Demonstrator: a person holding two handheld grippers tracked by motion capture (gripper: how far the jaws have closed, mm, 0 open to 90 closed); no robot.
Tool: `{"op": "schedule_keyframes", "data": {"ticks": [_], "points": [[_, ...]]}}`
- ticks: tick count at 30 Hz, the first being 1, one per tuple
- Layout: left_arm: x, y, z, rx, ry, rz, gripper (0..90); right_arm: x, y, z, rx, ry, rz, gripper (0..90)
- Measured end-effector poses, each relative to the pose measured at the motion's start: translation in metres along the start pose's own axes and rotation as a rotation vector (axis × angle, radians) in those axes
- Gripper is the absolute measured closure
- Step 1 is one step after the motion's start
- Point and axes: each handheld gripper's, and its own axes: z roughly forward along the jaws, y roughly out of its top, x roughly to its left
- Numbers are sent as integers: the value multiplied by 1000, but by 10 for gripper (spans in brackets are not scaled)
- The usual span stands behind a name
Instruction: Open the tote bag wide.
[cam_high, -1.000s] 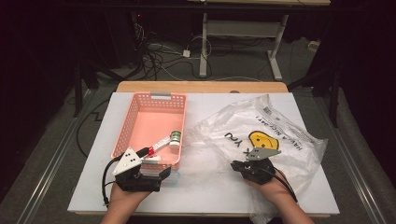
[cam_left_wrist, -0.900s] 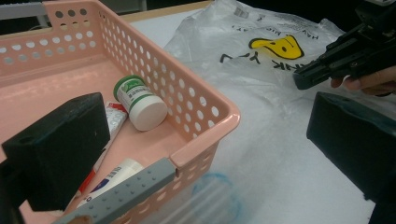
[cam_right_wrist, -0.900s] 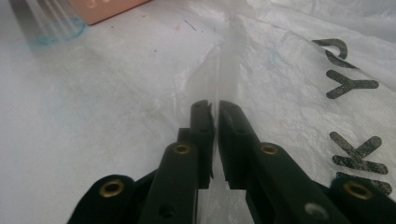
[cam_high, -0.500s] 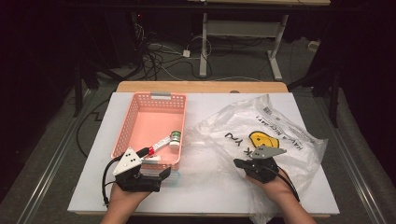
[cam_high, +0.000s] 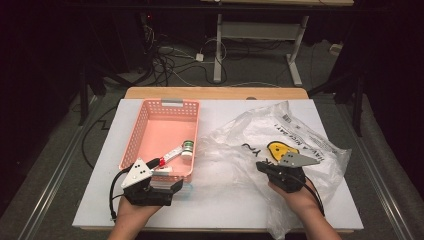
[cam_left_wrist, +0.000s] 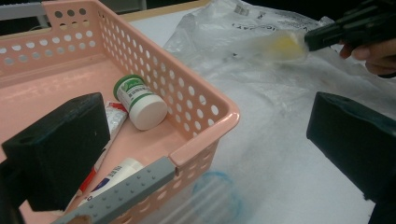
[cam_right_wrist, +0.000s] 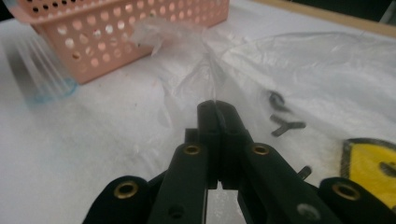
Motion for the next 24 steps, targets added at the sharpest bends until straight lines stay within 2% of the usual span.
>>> {"op": "schedule_keyframes", "data": {"ticks": [5,9,19,24], "points": [[0,0,1,-1,0,-3,0,-4,12,-13,-67,-16,18,900],[0,1,2,0,-2,-1,0,-7,23,-19,-112,-33,12,900],[2,2,4,1,-1,8,0,-22,39,-16,-139,-63,37,900],[4,2,3,2,3,6,0,-23,44,-13,-160,-65,49,900]]}}
